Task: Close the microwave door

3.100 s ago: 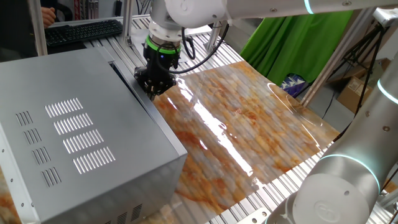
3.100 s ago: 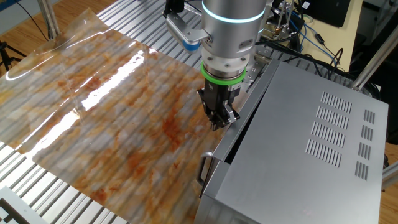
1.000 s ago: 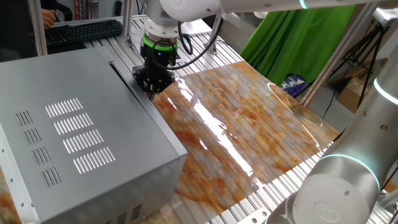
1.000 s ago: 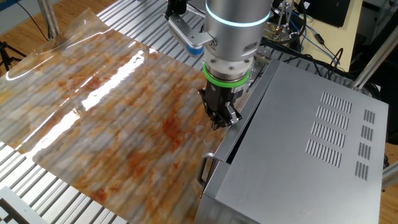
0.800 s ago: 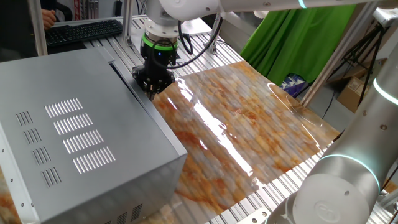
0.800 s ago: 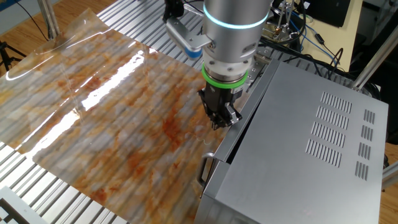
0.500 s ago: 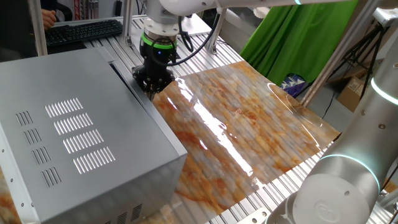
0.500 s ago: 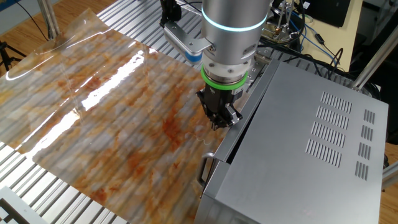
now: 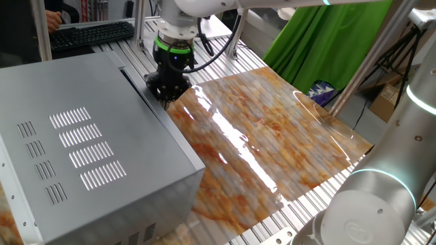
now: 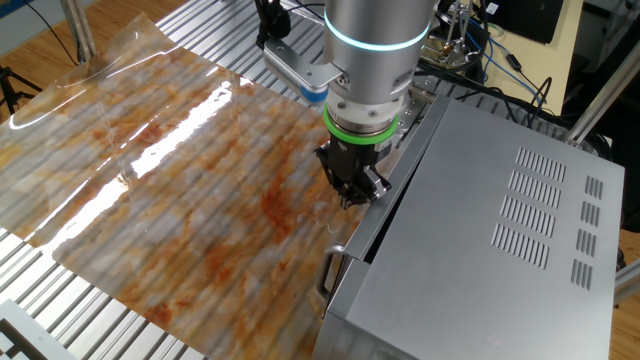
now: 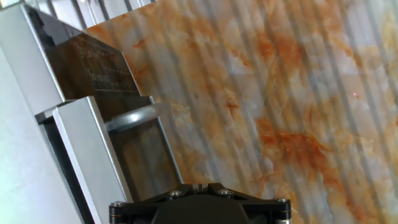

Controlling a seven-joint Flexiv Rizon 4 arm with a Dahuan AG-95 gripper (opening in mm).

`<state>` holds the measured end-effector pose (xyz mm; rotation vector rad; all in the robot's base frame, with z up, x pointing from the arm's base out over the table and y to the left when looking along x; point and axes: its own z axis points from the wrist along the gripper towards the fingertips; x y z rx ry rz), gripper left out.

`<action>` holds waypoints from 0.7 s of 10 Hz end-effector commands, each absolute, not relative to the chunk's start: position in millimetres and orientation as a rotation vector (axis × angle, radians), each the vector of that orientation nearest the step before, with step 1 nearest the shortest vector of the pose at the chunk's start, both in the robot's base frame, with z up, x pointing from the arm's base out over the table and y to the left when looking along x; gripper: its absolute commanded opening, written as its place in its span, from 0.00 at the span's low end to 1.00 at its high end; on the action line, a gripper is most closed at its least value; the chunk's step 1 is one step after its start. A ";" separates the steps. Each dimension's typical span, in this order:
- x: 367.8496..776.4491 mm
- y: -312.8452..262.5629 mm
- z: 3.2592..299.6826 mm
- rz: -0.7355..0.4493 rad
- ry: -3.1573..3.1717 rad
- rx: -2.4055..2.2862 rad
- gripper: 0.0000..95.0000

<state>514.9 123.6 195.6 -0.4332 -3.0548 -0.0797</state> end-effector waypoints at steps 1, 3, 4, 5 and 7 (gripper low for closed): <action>514.4 124.5 195.3 -0.084 -3.060 -0.399 0.00; 514.4 124.5 195.3 -0.085 -3.066 -0.363 0.00; 514.4 124.5 195.3 -0.085 -3.067 -0.353 0.00; 514.4 124.5 195.3 -0.089 -3.065 -0.355 0.00; 514.4 124.5 195.3 -0.102 -3.062 -0.371 0.00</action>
